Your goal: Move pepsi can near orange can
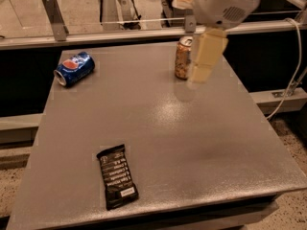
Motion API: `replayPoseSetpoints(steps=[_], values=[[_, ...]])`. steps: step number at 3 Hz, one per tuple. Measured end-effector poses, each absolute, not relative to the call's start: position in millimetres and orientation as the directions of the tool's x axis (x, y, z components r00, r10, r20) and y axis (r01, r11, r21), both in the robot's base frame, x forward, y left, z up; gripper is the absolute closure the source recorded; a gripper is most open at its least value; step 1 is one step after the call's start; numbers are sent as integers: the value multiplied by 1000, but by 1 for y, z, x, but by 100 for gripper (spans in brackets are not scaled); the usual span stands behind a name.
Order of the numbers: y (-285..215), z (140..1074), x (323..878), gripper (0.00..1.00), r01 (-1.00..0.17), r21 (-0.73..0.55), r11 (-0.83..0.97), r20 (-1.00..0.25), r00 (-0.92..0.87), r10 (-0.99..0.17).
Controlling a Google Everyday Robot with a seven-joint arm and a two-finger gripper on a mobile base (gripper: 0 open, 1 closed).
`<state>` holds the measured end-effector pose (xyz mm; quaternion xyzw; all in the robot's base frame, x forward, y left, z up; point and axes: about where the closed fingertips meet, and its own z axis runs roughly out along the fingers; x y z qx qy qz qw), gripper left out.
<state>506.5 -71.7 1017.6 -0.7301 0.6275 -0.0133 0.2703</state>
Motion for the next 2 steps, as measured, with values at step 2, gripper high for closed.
replayPoseSetpoints(steps=[2], values=[[-6,1030,522,0,-853,-482,-202,-375,409,-832]])
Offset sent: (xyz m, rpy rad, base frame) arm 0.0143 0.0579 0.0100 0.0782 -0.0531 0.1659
